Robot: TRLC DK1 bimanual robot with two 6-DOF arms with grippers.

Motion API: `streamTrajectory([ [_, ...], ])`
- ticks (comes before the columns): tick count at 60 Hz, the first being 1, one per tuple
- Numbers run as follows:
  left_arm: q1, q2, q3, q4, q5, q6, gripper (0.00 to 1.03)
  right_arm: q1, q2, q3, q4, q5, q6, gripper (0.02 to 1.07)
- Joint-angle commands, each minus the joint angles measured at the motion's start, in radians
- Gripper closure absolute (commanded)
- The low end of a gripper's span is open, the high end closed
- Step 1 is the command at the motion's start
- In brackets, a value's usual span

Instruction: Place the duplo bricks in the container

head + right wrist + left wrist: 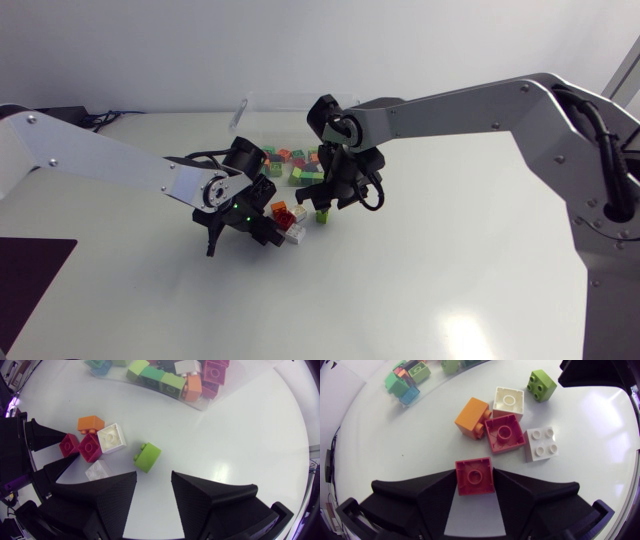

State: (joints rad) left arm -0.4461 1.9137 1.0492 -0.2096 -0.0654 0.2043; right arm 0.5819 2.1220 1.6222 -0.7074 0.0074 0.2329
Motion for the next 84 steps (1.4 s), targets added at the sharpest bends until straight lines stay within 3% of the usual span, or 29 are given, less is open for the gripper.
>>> streamTrajectory([
  [1, 0.007, -0.024, -0.023, -0.033, 0.01, -0.006, 0.64, 0.01, 0.047, 0.05, -0.027, 0.006, 0.025, 0.52],
  [22, 0.037, -0.262, -0.084, -0.04, 0.022, -0.009, 0.67, 0.001, 0.225, 0.318, -0.225, -0.038, 0.118, 0.52],
  [37, 0.053, -0.4, -0.13, 0.009, 0.022, -0.002, 0.67, -0.004, 0.288, 0.384, -0.259, -0.003, 0.174, 0.56],
  [48, 0.076, -0.455, -0.127, 0.055, 0.022, -0.013, 0.67, -0.013, 0.299, 0.344, -0.236, 0.006, 0.18, 0.61],
  [58, 0.096, -0.504, -0.121, 0.128, 0.029, -0.04, 0.67, -0.017, 0.248, 0.245, -0.11, -0.007, 0.161, 0.85],
  [66, 0.129, -0.493, -0.087, 0.179, 0.082, -0.065, 0.67, -0.033, 0.204, 0.186, -0.076, -0.009, 0.129, 0.86],
  [84, 0.133, -0.364, 0.092, 0.216, 0.11, -0.121, 0.66, -0.04, -0.03, 0.048, -0.043, 0.04, 0.06, 0.85],
])
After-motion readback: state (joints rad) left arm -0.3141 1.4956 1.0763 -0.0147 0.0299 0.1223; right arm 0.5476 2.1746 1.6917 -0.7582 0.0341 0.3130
